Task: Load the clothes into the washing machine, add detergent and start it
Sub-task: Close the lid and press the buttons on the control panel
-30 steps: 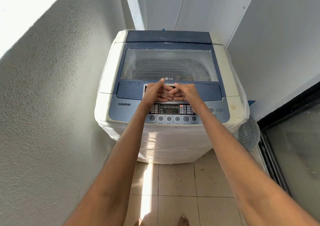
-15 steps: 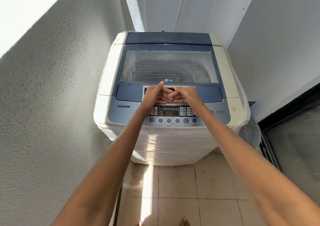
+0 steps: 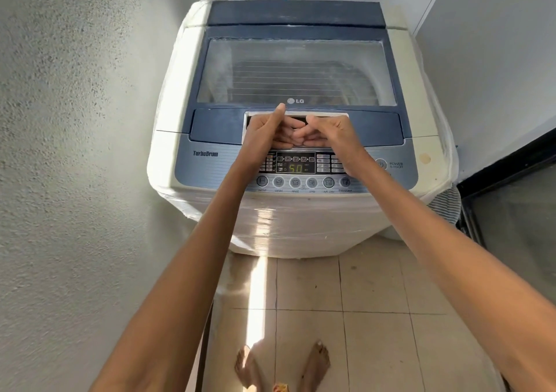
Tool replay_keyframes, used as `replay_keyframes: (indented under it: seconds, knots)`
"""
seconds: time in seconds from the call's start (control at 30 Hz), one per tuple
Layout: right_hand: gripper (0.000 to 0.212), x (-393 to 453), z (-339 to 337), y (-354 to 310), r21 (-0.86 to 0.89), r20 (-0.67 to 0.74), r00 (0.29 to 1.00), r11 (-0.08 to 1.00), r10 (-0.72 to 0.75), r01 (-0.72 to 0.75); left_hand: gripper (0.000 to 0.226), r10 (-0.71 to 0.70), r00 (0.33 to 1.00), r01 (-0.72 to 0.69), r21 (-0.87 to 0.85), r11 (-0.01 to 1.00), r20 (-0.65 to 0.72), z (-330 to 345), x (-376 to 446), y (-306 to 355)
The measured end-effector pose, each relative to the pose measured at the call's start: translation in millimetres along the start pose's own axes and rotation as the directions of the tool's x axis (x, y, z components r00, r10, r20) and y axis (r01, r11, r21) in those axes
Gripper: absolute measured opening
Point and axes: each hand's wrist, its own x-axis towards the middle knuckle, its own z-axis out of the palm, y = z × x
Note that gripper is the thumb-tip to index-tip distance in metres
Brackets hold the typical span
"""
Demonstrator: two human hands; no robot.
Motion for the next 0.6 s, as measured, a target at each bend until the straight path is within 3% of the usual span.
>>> replay_keyframes:
  seconds: [0.33,0.6]
  knots:
    - [0.034,-2,-3,1,0.023,0.043,0.999,0.999,-0.024,0.023,0.046,0.032,0.999,-0.032,0.01,0.999,0.015,-1,0,-2]
    - [0.031,-13,-1,-19,0.01,0.076,0.993,0.996,0.087,-0.088,0.039,-0.039,0.998,0.038,0.03,0.999,0.045,1,-12,12]
